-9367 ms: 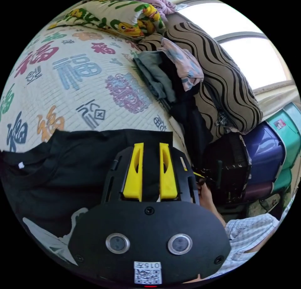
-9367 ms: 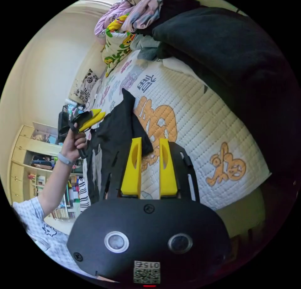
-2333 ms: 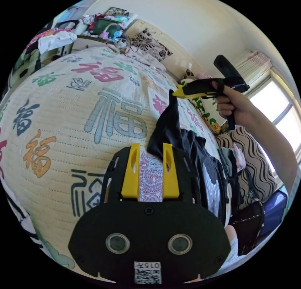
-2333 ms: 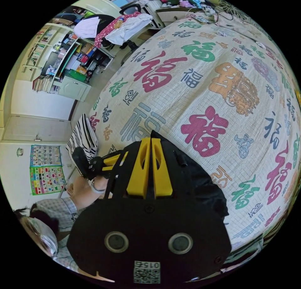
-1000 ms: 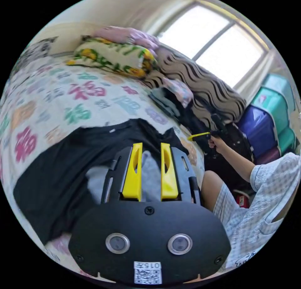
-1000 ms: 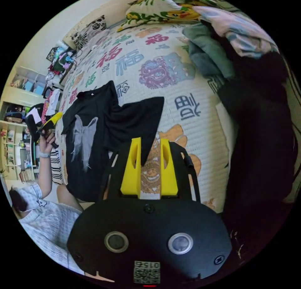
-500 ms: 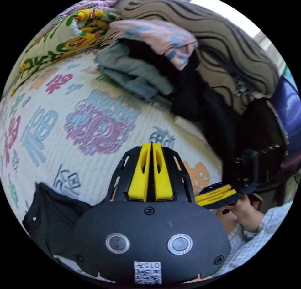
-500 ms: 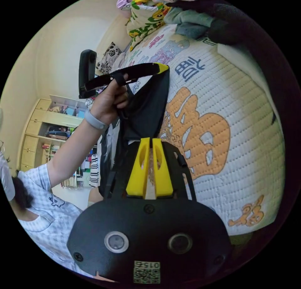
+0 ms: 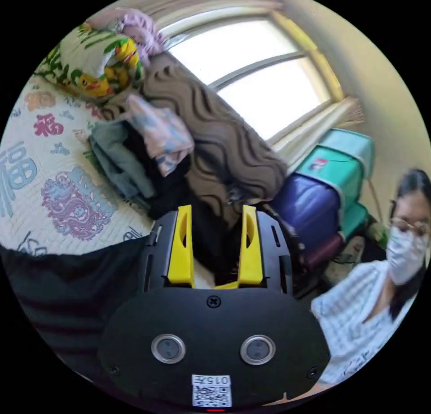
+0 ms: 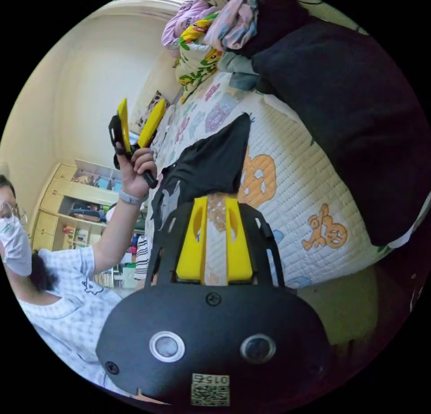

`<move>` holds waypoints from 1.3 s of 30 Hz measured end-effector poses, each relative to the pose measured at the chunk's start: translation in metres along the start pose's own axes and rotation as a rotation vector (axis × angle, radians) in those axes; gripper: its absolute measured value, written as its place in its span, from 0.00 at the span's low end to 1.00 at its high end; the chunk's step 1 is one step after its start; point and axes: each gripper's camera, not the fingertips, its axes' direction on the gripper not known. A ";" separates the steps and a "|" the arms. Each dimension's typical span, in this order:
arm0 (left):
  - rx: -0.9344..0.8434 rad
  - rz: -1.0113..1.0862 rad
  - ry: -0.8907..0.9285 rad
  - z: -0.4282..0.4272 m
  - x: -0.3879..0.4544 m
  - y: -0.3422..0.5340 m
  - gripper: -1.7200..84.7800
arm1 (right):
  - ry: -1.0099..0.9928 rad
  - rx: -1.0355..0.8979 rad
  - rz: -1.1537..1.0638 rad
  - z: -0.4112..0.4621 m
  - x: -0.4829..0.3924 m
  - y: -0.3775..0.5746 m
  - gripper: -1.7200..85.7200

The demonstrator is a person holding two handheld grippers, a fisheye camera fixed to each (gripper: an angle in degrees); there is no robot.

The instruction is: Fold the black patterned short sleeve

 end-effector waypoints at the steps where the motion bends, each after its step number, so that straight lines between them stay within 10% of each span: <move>1: 0.051 0.035 0.014 -0.051 0.023 0.013 0.18 | -0.019 -0.039 -0.036 -0.001 -0.010 0.008 0.11; 11: -0.252 -0.566 -0.942 -0.351 0.146 0.281 0.18 | 0.108 -0.568 -0.143 0.082 -0.046 0.092 0.14; 26: -0.318 -0.679 -1.055 -0.362 0.187 0.315 0.03 | 0.219 -0.610 -0.092 0.092 -0.038 0.130 0.02; 39: -0.357 -0.750 -1.055 -0.376 0.214 0.324 0.11 | 0.214 -0.600 -0.038 0.105 -0.031 0.167 0.09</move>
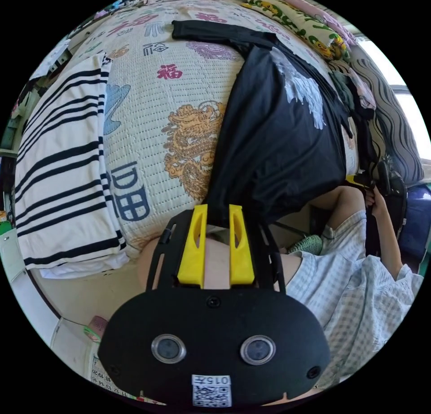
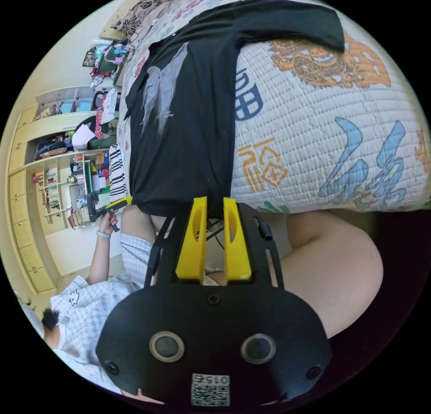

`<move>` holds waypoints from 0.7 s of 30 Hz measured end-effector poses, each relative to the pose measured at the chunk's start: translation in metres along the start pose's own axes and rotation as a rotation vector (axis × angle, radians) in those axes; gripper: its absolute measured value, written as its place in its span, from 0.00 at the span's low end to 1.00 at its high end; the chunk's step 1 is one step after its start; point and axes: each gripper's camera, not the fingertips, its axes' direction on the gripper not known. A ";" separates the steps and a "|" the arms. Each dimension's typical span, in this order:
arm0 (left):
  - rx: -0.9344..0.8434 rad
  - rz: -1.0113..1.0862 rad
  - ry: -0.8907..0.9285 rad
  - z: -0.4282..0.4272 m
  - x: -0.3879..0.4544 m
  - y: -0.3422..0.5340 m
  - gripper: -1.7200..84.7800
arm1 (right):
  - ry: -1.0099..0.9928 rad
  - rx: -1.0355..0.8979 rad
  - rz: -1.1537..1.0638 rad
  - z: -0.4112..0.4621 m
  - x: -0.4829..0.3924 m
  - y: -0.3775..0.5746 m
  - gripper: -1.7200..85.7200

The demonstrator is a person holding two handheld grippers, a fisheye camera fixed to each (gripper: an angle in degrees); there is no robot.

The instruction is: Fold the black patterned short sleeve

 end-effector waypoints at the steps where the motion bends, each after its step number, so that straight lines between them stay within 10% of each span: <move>1: 0.010 -0.002 0.009 -0.002 0.001 0.004 0.11 | -0.001 0.004 0.013 0.005 0.002 0.004 0.10; 21: -0.071 -0.085 -0.094 0.019 0.036 0.031 0.04 | -0.174 0.196 0.150 0.051 0.014 0.056 0.01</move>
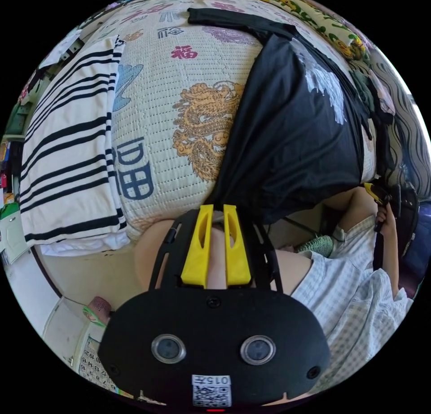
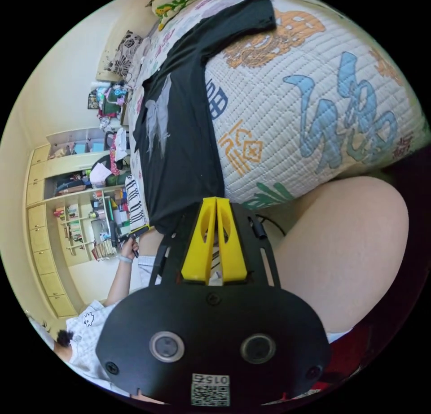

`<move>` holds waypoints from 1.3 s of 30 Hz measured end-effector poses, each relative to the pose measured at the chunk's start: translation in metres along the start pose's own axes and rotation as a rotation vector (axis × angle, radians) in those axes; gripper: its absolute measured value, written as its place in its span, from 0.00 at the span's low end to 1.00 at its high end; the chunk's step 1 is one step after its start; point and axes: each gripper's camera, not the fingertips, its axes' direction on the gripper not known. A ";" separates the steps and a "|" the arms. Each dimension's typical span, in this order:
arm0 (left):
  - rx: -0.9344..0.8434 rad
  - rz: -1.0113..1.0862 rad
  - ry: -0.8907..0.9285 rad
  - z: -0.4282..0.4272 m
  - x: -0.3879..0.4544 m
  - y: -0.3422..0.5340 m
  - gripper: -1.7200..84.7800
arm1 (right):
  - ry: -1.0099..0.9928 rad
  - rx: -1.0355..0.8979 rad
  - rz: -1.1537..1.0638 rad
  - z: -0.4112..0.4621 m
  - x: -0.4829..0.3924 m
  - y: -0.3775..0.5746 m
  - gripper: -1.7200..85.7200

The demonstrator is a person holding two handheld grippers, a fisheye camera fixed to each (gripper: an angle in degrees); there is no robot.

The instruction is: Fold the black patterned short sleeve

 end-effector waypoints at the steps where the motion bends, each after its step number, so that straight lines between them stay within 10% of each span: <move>1: -0.008 -0.017 -0.025 0.002 0.001 0.005 0.04 | -0.027 0.018 0.004 0.000 0.003 0.006 0.01; 14: 0.440 0.027 -0.072 -0.041 0.083 0.076 0.04 | 0.318 0.143 -0.287 0.041 -0.088 0.051 0.01; 39: 0.245 0.366 -0.195 0.209 0.227 0.031 0.01 | 0.713 0.065 -0.405 0.237 -0.167 0.042 0.01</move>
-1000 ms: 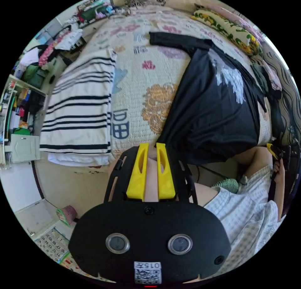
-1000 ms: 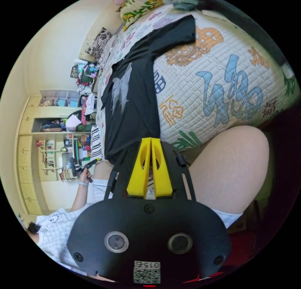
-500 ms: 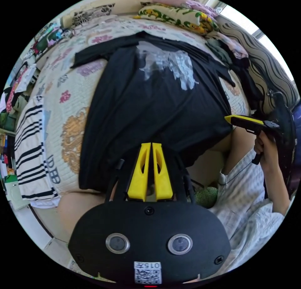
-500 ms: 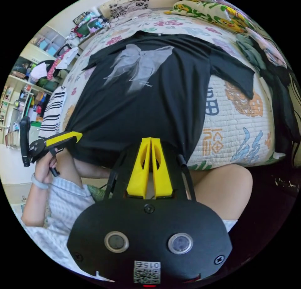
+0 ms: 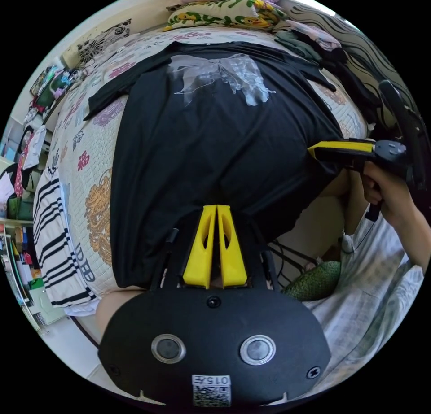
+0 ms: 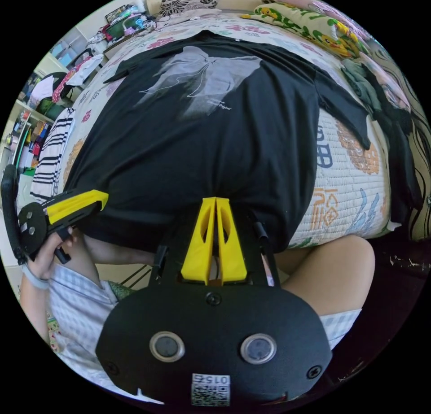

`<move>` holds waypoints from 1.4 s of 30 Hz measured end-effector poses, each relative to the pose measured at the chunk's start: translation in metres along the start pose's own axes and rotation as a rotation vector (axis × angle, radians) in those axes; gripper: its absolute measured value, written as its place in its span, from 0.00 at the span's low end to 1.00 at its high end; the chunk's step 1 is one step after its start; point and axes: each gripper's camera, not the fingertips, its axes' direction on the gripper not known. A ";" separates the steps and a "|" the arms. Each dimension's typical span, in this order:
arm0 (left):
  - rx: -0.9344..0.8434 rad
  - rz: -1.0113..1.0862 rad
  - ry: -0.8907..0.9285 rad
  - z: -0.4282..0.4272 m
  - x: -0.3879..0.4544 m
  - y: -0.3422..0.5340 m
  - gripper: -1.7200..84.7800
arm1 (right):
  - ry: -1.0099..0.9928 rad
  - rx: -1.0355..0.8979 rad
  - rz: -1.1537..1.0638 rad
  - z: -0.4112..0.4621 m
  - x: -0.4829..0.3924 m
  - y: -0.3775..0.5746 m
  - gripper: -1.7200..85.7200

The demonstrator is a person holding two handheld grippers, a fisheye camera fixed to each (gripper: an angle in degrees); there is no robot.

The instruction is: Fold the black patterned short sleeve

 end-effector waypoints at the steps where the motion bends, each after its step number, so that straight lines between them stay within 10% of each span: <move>1: -0.010 0.007 0.004 0.008 0.001 0.001 0.01 | -0.018 -0.011 -0.007 -0.001 0.003 -0.002 0.01; 21: 0.031 -0.124 0.066 0.080 0.019 0.018 0.07 | -0.253 0.114 0.147 -0.066 0.105 -0.002 0.01; 32: 0.330 0.359 0.202 0.065 0.151 -0.230 0.10 | -0.305 0.446 0.571 -0.129 0.305 -0.012 0.08; 42: 0.205 0.623 0.165 0.207 0.305 -0.391 0.10 | -0.310 0.397 0.571 -0.102 0.368 -0.064 0.09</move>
